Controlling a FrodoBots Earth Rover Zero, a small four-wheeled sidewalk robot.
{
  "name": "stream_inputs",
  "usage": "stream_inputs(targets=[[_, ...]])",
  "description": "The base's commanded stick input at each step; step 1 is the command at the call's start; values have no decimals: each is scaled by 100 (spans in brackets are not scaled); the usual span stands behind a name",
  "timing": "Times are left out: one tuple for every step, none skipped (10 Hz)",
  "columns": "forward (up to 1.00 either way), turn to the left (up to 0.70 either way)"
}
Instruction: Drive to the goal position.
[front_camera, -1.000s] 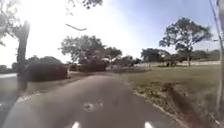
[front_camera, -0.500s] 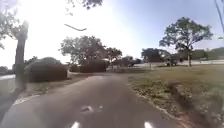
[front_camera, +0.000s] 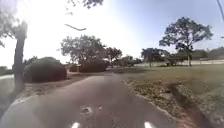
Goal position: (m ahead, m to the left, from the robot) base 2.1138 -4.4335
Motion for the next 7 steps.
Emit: stream_inputs(targets=[[8, 15], [39, 23], [100, 39], [100, 39], [100, 39], [100, 39], [100, 39]])
